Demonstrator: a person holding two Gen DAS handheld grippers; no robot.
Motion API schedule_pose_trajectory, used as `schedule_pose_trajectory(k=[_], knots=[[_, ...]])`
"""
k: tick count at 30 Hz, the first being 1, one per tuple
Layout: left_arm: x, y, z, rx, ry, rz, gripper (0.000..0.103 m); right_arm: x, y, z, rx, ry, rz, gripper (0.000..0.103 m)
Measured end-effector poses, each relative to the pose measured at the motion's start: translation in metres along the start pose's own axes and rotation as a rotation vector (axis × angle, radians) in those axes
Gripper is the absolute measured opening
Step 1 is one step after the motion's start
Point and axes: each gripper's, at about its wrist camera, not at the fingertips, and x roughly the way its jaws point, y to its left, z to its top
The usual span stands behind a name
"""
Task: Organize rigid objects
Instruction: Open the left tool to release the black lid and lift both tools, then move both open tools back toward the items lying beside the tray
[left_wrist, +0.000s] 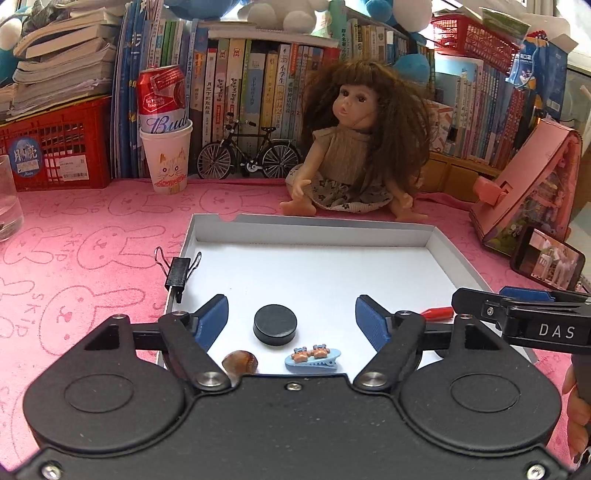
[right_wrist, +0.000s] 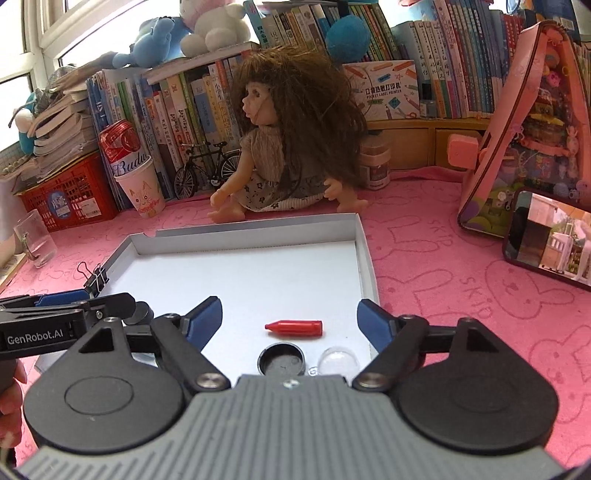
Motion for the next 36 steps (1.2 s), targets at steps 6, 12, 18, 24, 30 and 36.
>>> schedule_pose_trajectory(k=[6, 12, 18, 24, 30, 36], knots=[[-0.029, -0.01, -0.017, 0.031, -0.024, -0.045, 0.078, -0.028, -0.003, -0.019, -0.034, -0.051, -0.022, 0.094], [-0.056, -0.018, -0.039, 0.044, -0.048, -0.071, 0.078, -0.053, -0.004, -0.041, -0.061, -0.094, -0.026, 0.098], [-0.075, -0.023, -0.061, 0.067, -0.043, -0.096, 0.078, -0.077, -0.004, -0.062, -0.063, -0.126, -0.02, 0.102], [-0.088, -0.027, -0.08, 0.087, -0.03, -0.111, 0.078, -0.093, -0.002, -0.08, -0.083, -0.148, -0.037, 0.102], [-0.096, -0.031, -0.095, 0.101, -0.016, -0.141, 0.077, -0.103, 0.0, -0.098, -0.067, -0.154, -0.049, 0.102], [-0.101, -0.033, -0.107, 0.107, -0.008, -0.176, 0.071, -0.108, 0.004, -0.115, -0.067, -0.17, -0.065, 0.102]])
